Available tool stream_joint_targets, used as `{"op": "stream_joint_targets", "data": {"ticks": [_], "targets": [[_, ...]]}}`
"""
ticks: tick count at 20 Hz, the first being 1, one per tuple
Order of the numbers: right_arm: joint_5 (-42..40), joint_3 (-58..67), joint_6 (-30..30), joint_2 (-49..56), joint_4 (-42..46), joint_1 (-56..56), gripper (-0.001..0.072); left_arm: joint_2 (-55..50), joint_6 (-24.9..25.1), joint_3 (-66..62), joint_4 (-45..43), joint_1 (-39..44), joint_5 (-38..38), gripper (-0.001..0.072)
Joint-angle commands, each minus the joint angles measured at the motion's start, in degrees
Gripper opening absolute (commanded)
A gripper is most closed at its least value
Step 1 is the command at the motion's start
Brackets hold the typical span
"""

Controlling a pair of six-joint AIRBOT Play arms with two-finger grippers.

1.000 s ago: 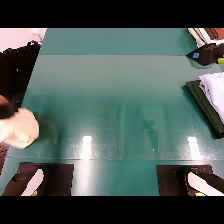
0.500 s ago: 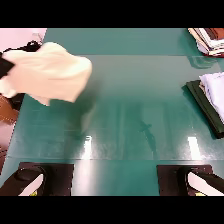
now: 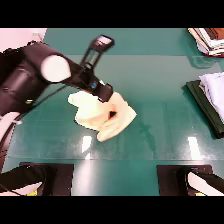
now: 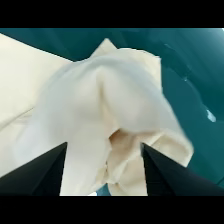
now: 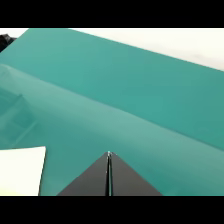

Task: Fold the shirts.

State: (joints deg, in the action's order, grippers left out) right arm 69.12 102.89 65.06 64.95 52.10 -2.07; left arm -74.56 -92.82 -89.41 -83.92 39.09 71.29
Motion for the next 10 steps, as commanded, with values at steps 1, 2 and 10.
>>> {"op": "stream_joint_targets", "data": {"ticks": [1, 2, 10], "targets": [[2.2, 0.1, 0.0, 0.0, 0.0, 0.0, 0.0016, -4.1, 1.6, -0.4, -3.3, -1.4, -1.3, 0.0546], [2.4, 0.1, 0.0, 0.0, 0.0, 0.0, 0.0016, -3.8, 1.6, -0.6, -4.2, -4.8, 0.4, 0.0546], [3.4, 0.1, 0.0, 0.0, 0.0, -0.1, 0.0016, -3.8, 1.6, 12.5, 1.2, -31.3, -2.1, 0.0546]]}}
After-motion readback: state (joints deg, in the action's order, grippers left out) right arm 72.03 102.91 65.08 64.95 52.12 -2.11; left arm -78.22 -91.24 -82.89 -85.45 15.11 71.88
